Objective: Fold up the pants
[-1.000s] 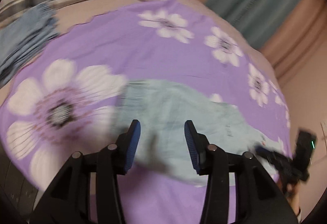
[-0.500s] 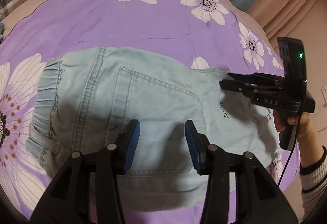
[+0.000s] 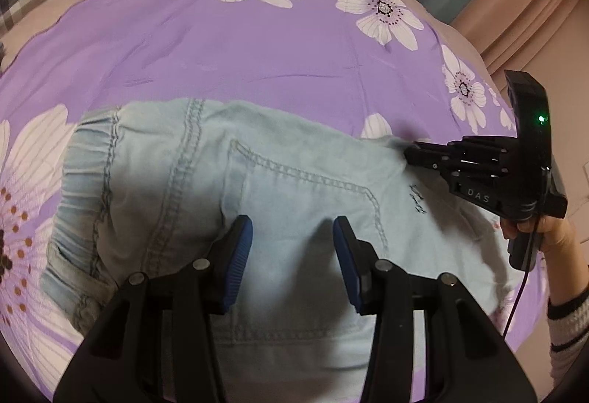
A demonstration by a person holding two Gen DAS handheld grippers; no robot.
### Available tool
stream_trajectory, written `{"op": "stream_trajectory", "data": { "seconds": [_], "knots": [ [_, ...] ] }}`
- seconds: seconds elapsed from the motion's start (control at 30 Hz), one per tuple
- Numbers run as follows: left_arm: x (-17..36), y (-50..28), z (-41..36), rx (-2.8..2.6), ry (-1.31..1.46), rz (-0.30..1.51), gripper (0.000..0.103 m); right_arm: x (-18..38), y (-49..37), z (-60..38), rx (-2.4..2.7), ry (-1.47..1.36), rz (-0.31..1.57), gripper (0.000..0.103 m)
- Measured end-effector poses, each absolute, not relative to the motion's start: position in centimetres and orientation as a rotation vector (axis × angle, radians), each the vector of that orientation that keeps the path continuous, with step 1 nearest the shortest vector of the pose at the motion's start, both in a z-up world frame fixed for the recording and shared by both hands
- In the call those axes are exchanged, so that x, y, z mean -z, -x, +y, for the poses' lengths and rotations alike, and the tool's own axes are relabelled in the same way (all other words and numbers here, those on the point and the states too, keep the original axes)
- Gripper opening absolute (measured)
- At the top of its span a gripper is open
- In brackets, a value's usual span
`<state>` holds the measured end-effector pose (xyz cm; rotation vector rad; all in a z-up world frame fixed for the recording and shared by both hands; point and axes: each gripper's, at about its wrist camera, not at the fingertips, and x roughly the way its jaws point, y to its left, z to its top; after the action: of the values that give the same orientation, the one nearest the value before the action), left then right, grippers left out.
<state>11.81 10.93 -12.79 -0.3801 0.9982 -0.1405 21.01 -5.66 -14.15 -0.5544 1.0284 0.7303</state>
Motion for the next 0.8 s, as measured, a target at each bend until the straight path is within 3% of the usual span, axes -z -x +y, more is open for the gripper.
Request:
{"op": "stream_trajectory", "data": {
  "seconds": [0.13,0.2,0.3,0.47,0.8],
  "knots": [
    [12.4,-11.6,10.9,0.141,0.368,1.002,0.048,13.3,-21.4,-7.0,-0.651,0.424,1.007,0.008],
    [12.4,-11.3,10.9,0.146,0.365,1.006,0.049,12.1,-20.0,-8.6,-0.616,0.350,0.963,0.019],
    [12.6,-11.0,10.9,0.147,0.356,1.009,0.049,11.0,-16.6,-11.8,-0.605,0.238,0.900,0.019],
    [12.6,-10.8,10.3,0.125,0.320,1.013,0.049,13.8,-12.1,-18.6,-0.553,0.039,0.988,0.019],
    [12.6,-11.0,9.1,0.049,0.256,1.022,0.051,14.8,-8.7,-43.3,-0.107,-0.440,0.904,0.019]
  ]
}}
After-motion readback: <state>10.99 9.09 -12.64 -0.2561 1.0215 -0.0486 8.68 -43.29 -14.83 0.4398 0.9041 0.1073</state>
